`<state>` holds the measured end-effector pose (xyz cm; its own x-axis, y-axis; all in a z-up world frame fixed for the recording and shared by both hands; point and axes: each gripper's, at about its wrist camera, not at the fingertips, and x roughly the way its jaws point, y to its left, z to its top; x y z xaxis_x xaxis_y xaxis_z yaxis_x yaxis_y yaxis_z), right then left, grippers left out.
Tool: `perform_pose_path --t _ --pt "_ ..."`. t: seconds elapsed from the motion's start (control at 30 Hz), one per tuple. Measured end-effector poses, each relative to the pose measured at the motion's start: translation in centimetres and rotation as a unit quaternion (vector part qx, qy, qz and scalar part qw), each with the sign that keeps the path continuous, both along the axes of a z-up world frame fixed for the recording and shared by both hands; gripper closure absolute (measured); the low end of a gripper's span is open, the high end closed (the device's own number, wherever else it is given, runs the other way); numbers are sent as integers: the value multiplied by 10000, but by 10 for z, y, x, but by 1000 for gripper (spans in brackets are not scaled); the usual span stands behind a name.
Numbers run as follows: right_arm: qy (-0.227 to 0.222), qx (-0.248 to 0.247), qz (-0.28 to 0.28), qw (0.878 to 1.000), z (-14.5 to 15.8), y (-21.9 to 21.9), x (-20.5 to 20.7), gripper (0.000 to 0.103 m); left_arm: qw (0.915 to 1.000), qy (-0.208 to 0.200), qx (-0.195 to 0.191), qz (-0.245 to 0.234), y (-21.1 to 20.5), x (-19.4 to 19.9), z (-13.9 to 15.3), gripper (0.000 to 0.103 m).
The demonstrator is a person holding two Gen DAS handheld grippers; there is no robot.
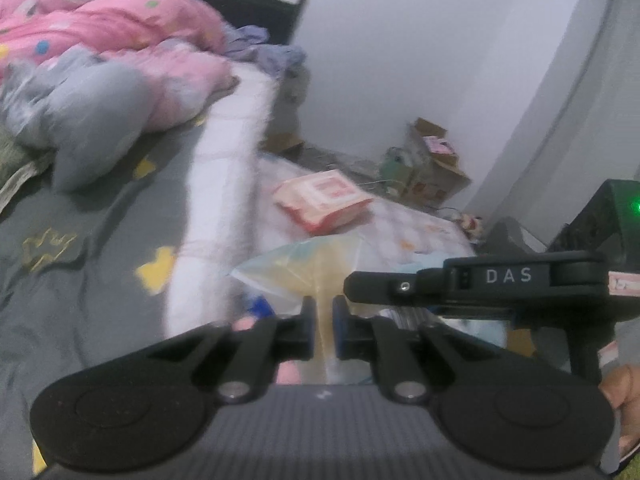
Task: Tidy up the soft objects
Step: 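Carry the clear plastic bag with the right gripper into the cardboard box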
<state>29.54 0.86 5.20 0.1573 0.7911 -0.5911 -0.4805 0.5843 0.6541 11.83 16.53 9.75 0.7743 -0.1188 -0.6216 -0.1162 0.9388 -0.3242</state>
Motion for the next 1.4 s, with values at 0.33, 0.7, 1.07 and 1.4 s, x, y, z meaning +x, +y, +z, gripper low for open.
perform_pose_path --t 0.33,0.7,1.07,1.4 --pt "-319 109 -1071 9937 35 -137 4 84 9895 -179 206 -1420 -123 64 21 94" --pt "42 -161 -2649 9641 4 -340 36 84 9555 411 335 -2903 -302 172 -15 94" --pt "235 -866 -3166 9443 -53 -443 105 86 9339 940 825 -3350 -408 256 -69 93" --pt "-126 -1727 -2959 9394 -92 -455 171 85 9304 1363 943 -3271 -425 285 -103 81"
